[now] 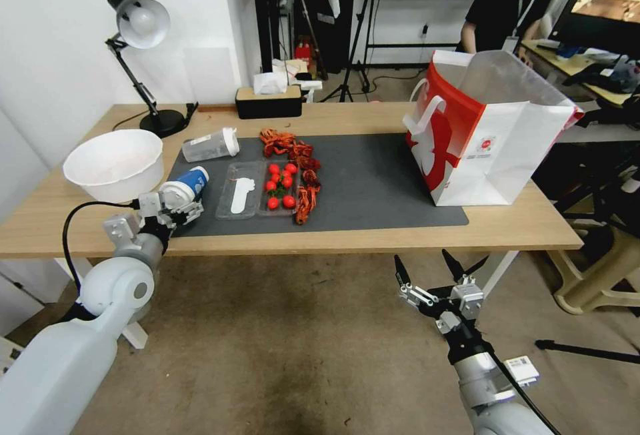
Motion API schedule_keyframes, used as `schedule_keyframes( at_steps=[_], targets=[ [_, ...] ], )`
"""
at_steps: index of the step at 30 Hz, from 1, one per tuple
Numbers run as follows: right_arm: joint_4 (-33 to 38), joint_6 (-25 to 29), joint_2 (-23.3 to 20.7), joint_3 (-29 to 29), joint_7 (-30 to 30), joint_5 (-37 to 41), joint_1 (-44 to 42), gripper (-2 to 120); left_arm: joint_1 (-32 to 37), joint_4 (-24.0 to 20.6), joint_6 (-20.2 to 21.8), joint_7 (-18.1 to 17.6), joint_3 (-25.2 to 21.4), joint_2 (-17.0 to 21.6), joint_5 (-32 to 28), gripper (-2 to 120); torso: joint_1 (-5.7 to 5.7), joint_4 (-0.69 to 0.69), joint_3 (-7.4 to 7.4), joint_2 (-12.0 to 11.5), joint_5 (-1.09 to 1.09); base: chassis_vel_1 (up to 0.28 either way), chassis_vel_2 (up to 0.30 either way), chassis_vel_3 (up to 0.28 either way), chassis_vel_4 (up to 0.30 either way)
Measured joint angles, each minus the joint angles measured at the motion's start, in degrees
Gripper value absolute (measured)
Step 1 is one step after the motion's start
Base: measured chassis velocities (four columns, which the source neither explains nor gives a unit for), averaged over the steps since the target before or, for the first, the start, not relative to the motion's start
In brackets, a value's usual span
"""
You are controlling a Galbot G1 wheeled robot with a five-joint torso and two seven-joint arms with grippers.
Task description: Pick up the trash from the table and place it into the takeout bag.
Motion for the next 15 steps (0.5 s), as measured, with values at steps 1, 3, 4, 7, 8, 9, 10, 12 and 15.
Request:
schedule_keyframes(
  at_steps=[1,3,4,7,8,9,10,12,15],
  targets=[
    [-0.08,0.0,0.04,-0.05,0.01,-0.03,0.02,100,-0.12,0.45,-0.25,0.25,0.07,-0.1,-0.02,100,0.0,0.0,0.0,0.0,0.0,0.0,0.0,0.0,0.0],
    [-0.23,-0.01,0.08,-0.25,0.09,-0.12,0.18,100,-0.34,1.75,-0.82,0.4,0.03,-0.37,0.05,100,-0.01,0.0,0.0,0.0,0.0,0.0,0.0,0.0,0.0],
    [-0.23,-0.01,0.08,-0.25,0.09,-0.12,0.18,100,-0.34,1.75,-0.82,0.4,0.03,-0.37,0.05,100,-0.01,0.0,0.0,0.0,0.0,0.0,0.0,0.0,0.0],
    [-0.26,-0.05,0.06,-0.33,0.16,-0.13,0.3,100,-0.38,2.3,-1.06,0.42,-0.19,-0.25,0.08,100,0.0,0.0,0.0,0.0,0.0,0.0,0.0,0.0,0.0],
    [-0.26,-0.07,0.07,-0.36,0.19,-0.14,0.31,100,-0.49,2.65,-1.19,0.48,-0.23,-0.19,0.09,100,0.0,0.0,0.0,0.0,0.0,0.0,0.0,0.0,0.0],
    [-0.26,-0.07,0.1,-0.39,0.21,-0.16,0.31,100,-0.65,3.07,-1.31,0.59,-0.22,-0.19,0.11,100,0.0,0.0,0.0,0.0,0.0,0.0,0.0,0.0,0.0],
    [-0.26,-0.07,0.1,-0.39,0.21,-0.16,0.31,100,-0.65,3.07,-1.31,0.59,-0.22,-0.19,0.11,100,0.0,0.0,0.0,0.0,0.0,0.0,0.0,0.0,0.0],
    [-0.26,-0.08,0.16,-0.4,0.24,-0.25,0.22,100,-1.25,3.96,-1.61,0.78,-0.06,-0.46,0.13,100,-0.01,0.0,0.0,0.0,0.0,0.0,0.0,0.0,0.0],
    [-0.23,-0.08,0.27,-0.4,0.34,-0.36,0.17,100,-1.68,4.95,-2.72,1.38,0.26,-0.61,0.37,100,0.0,0.0,0.0,0.0,0.0,0.0,0.0,0.0,0.0]
  ],
)
